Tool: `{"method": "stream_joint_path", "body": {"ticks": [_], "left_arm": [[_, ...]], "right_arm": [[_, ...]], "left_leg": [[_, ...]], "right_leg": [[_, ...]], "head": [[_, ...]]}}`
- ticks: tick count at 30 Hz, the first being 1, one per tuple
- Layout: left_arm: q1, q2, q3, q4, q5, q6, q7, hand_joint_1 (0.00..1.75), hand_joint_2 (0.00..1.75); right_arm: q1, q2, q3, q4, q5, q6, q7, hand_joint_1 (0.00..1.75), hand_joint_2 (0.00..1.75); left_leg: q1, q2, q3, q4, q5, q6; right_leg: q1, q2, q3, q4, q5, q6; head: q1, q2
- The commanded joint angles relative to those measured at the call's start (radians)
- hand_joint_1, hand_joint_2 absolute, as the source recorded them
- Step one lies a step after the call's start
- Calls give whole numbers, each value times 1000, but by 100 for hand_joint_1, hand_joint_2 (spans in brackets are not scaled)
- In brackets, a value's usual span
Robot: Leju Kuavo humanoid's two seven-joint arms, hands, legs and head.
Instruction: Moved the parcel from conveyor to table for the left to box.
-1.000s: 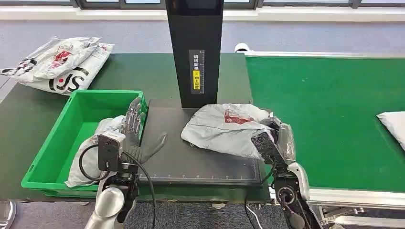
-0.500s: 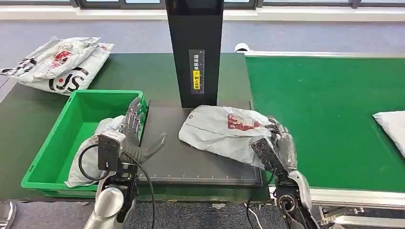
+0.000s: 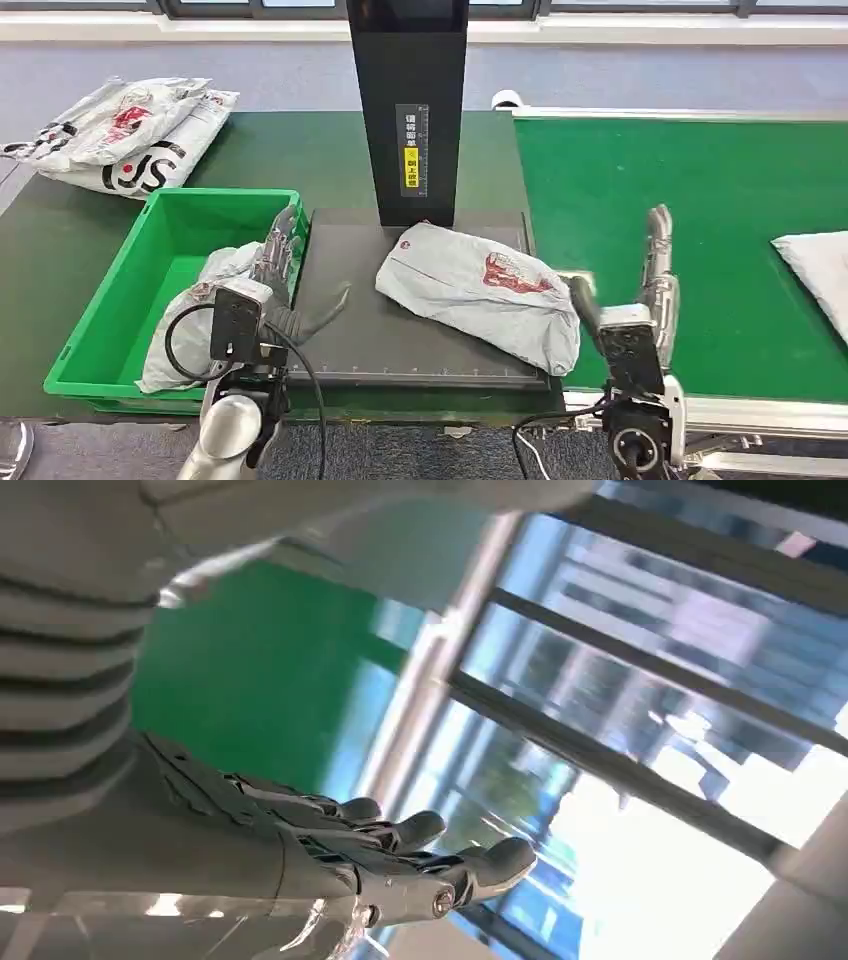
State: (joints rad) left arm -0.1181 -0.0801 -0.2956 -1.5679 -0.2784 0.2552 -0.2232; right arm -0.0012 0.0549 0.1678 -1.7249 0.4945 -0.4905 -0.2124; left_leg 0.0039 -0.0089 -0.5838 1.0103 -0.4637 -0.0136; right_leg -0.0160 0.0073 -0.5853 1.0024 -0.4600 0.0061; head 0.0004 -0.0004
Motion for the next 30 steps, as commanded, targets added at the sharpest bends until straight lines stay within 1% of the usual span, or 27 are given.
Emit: {"method": "stream_joint_path", "body": {"ticks": [1, 3, 4, 5, 8, 9, 10, 12, 14, 16, 17, 22, 30], "left_arm": [[-158, 18, -81, 160, -167, 19, 65, 0, 175], [-233, 15, -124, 246, -244, 3, 85, 0, 175], [-260, 13, -145, 277, -274, -13, 87, 0, 175], [-314, 4, -190, 339, -315, -46, 88, 0, 175], [-440, -59, -266, 508, -344, -78, 97, 0, 175], [-464, -73, -277, 544, -345, -80, 100, 0, 175], [-490, -83, -293, 585, -347, -83, 102, 0, 175], [-533, -102, -325, 655, -350, -95, 106, 0, 175], [-553, -118, -343, 697, -357, -87, 107, 0, 175], [-571, -137, -356, 743, -352, -95, 103, 0, 175], [-579, -140, -362, 759, -355, -98, 102, 0, 175], [-636, -190, -411, 911, -371, -91, 86, 0, 175], [-627, -258, -450, 1025, -352, -128, 75, 0, 175]], "right_arm": [[-8, 4, -36, -120, -73, -82, -57, 0, 0], [-33, 1, -33, -90, -79, -97, -58, 0, 0], [-43, 0, -30, -80, -82, -97, -58, 0, 0], [-66, 1, -28, -57, -93, -95, -56, 0, 0], [-114, 4, -33, -7, -108, -92, -44, 0, 0], [-126, 6, -39, 9, -110, -92, -41, 0, 0], [-138, 4, -43, 30, -111, -85, -32, 0, 0], [-157, 1, -60, 84, -71, -76, 19, 0, 0], [-160, 2, -70, 113, -99, -52, 21, 0, 0], [-161, 10, -71, 133, -78, -64, 8, 0, 0], [-161, 14, -71, 134, -77, -65, 8, 0, 175], [-165, 40, -65, 123, -72, -55, 6, 0, 175], [-186, 66, -60, 138, -56, -38, 16, 0, 175]], "left_leg": [[1, -3, 0, -1, 1, 0], [1, -5, 0, 0, 3, 0], [1, -3, 0, 0, 2, 0], [1, -5, -1, 0, 3, 0], [0, -5, 0, -1, 4, 1], [1, -6, -1, 1, 5, 1], [0, -5, 0, 0, 5, 2], [0, -5, 0, 0, 6, 2], [0, -3, 1, 0, 5, 2], [1, -3, 1, 0, 6, 2], [0, -3, 1, -1, 6, 2], [0, -1, 2, 0, 5, 2], [0, 0, 0, 1, 4, 2]], "right_leg": [[1, -4, 2, -1, 0, -1], [1, -7, 2, -1, 1, -1], [1, -5, 1, -1, 1, 0], [1, -7, 2, -1, 1, 0], [1, -7, 2, -2, 2, 0], [1, -8, 2, -1, 3, 1], [0, -6, 2, -1, 3, 1], [0, -6, 3, -1, 4, 2], [0, -5, 3, -2, 5, 2], [1, -5, 4, -3, 5, 2], [0, -4, 4, -3, 6, 2], [0, -3, 3, -2, 5, 2], [0, -1, 2, -1, 5, 2]], "head": [[0, 0], [0, 0], [0, 0], [0, 0], [0, 0], [0, 0], [0, 0], [0, 0], [0, 0], [0, 0], [0, 0], [0, 0], [0, 0]]}}
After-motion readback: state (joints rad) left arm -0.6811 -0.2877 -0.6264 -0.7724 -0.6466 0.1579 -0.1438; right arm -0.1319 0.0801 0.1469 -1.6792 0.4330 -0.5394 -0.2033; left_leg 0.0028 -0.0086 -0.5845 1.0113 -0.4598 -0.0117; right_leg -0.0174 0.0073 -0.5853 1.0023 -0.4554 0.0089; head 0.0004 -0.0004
